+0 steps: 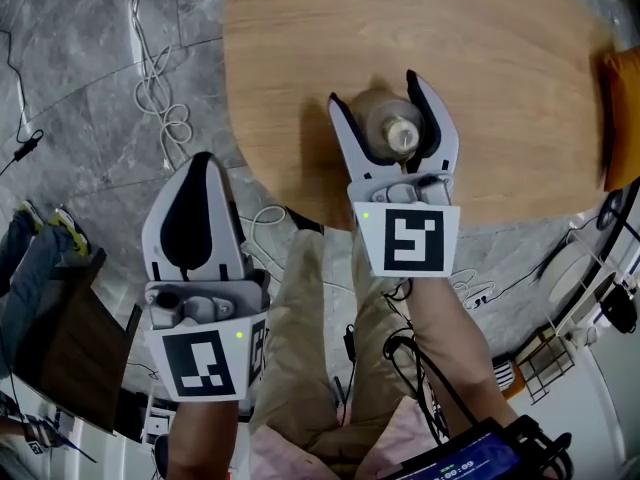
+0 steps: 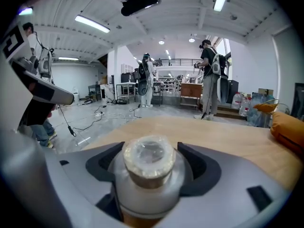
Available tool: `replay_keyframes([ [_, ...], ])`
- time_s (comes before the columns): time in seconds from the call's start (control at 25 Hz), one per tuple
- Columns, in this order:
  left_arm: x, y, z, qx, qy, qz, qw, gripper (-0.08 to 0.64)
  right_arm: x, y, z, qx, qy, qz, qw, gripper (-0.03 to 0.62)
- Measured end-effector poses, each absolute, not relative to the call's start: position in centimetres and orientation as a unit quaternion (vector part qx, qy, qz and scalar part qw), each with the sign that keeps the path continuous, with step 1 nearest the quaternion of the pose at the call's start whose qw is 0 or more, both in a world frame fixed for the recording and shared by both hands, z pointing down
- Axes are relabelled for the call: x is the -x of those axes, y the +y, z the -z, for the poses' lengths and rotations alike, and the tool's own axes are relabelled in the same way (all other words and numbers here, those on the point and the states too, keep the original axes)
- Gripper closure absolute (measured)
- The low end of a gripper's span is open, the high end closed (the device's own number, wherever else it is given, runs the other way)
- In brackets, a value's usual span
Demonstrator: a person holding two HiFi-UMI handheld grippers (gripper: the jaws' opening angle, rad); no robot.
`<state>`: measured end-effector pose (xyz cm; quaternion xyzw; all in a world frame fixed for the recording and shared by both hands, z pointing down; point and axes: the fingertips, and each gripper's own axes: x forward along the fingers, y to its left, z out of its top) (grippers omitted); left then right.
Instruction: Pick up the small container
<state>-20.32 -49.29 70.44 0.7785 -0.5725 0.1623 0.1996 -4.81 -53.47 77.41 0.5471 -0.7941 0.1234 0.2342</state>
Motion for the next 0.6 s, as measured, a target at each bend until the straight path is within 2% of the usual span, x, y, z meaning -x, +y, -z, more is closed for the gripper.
replay_keyframes([
  [0.6, 20.22, -49.15, -69.91, -0.777, -0.576, -0.162, 0.196, 0.546, 4.33, -53.23, -77.09, -0.548, -0.796, -0.128, 0.223, 0.252],
])
